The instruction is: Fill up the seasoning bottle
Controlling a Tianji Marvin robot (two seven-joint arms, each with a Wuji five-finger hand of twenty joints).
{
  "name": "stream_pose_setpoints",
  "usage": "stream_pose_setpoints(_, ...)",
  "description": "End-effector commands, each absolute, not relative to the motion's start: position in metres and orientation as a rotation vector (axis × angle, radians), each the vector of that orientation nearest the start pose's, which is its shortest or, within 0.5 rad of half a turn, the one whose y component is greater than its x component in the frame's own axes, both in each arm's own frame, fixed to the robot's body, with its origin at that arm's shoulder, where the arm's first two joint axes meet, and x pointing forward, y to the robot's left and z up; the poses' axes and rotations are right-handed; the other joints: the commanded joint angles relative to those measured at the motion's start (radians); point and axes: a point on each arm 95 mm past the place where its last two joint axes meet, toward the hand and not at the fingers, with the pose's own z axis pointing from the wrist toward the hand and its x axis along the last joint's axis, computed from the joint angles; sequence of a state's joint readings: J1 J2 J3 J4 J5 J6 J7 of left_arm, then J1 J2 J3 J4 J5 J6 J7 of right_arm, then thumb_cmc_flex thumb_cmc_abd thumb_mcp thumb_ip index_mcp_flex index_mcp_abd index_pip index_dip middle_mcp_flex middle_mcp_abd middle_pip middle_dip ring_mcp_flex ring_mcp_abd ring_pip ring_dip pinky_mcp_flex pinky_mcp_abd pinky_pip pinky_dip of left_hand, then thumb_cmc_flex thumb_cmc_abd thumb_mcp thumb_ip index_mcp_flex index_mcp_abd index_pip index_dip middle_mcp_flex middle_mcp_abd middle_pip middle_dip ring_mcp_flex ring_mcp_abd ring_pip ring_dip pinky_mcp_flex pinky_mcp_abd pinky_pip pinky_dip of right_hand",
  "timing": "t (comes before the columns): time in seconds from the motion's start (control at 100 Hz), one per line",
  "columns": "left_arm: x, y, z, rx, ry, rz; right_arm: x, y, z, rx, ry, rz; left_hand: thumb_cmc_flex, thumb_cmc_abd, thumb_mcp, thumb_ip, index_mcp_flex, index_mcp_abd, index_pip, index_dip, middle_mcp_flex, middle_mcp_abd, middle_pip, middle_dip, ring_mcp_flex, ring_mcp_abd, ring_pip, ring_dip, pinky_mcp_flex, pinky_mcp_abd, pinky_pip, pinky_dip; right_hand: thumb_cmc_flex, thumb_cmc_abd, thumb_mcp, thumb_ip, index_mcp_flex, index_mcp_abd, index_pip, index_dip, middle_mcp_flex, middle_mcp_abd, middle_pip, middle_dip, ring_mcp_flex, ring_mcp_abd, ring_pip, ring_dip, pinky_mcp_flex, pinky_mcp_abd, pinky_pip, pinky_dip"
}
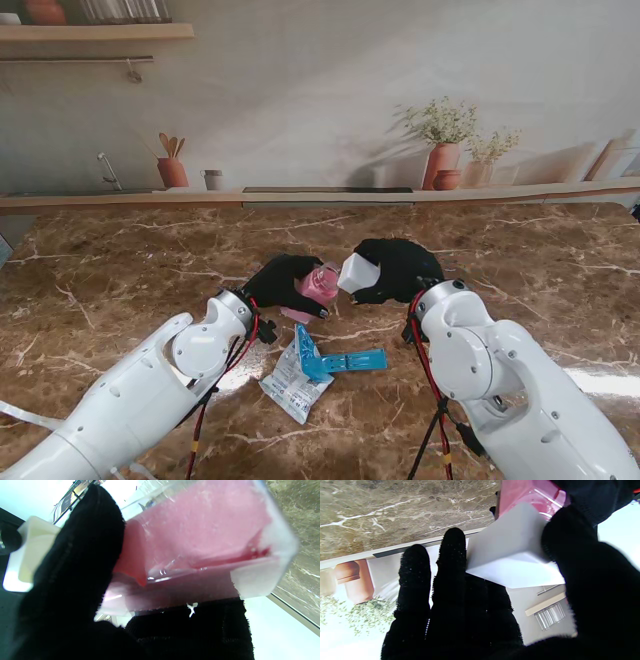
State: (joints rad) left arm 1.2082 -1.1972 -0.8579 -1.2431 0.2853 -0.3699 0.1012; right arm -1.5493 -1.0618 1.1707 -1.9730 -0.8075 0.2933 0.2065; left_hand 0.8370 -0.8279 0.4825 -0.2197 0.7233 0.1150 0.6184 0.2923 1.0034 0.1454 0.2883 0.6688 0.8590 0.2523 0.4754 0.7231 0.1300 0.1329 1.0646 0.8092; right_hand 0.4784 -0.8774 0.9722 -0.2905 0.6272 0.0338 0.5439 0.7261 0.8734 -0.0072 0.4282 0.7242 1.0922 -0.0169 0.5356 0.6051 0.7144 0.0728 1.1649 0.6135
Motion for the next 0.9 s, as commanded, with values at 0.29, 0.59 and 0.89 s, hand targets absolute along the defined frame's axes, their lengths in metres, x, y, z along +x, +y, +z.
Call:
stream_pose_setpoints(0.29,0.449,-0.105,-0.331,-1.523,1.376,-2.292,0.393,0.073,-0.226,1.412,1.438,1.624,0.202,0.392,0.29,0.016,0.224,-0.243,0.198,0.051,0.095,-0.109,0.05,0.012,0.057,-0.047,0.137,0.042,-0.018,-0.062,0.003,-0.002,0.095,0.143,0.153,0.038,0.052,-0.091,0.131,0.018,0.081,-0.06,0.11,0.04,0.03,0.004,-0.004,-0.002,-0.008,0.007,0.003,-0.012)
stream_pose_setpoints(0.59,0.447,-0.102,-0.328,-1.518,1.348,-2.302,0.398,0.081,-0.234,1.41,1.463,1.613,0.199,0.39,0.294,0.014,0.23,-0.249,0.202,0.054,0.1,-0.113,0.052,0.012,0.059,-0.048,0.137,0.042,-0.017,-0.062,0.003,-0.001,0.094,0.143,0.153,0.038,0.053,-0.093,0.134,0.018,0.082,-0.06,0.116,0.038,0.029,0.003,-0.004,-0.001,-0.014,0.007,0.003,-0.006)
stream_pose_setpoints(0.89,0.447,-0.103,-0.328,-1.516,1.335,-2.316,0.4,0.077,-0.24,1.428,1.45,1.582,0.198,0.388,0.299,0.013,0.231,-0.251,0.208,0.06,0.101,-0.117,0.052,0.015,0.059,-0.051,0.136,0.042,-0.016,-0.065,0.004,0.0,0.091,0.146,0.153,0.038,0.05,-0.092,0.136,0.017,0.078,-0.061,0.119,0.037,0.029,0.003,-0.005,-0.001,-0.017,0.008,0.003,0.002)
